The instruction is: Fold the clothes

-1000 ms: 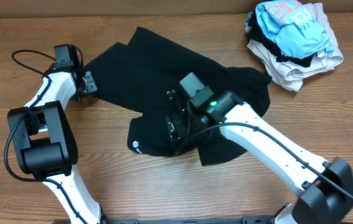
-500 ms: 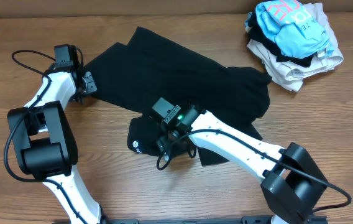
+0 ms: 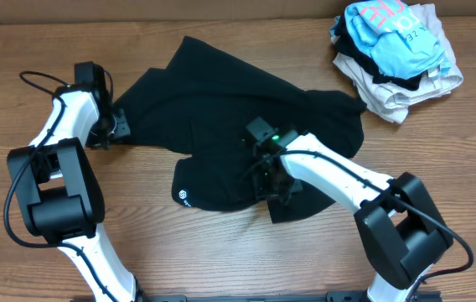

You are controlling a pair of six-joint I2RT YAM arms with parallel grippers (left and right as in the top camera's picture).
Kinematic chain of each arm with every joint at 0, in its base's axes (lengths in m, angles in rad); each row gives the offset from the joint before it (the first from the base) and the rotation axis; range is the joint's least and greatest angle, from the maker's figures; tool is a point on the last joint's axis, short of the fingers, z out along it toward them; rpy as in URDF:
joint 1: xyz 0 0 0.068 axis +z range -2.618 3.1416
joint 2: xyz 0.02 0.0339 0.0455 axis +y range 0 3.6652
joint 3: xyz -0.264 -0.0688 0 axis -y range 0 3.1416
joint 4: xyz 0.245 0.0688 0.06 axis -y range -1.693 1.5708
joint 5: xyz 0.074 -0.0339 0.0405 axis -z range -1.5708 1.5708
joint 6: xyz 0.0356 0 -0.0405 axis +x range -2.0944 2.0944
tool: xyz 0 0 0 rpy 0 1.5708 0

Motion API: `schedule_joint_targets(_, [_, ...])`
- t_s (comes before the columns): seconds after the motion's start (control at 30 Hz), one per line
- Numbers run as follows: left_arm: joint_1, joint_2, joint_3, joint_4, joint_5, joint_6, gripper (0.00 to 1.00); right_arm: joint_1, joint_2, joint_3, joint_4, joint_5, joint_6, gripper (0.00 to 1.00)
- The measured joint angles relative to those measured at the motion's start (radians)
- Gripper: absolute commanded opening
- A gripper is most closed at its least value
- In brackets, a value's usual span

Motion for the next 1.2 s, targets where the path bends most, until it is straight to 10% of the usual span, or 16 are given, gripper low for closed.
schedule_joint_targets(0.43, [0.006, -0.049, 0.374, -0.297, 0.000, 0.000, 0.04, -0.150, -0.015, -0.146, 0.090, -0.084, 0.048, 0.27])
schedule_joint_targets(0.93, [0.006, -0.084, 0.391, -0.363, -0.004, 0.004, 0.04, -0.631, -0.015, -0.132, 0.051, -0.180, -0.068, 0.38])
schedule_joint_targets(1.2, [0.006, -0.084, 0.391, -0.362, -0.011, 0.004, 0.04, -0.448, -0.110, -0.005, 0.000, -0.187, -0.172, 0.57])
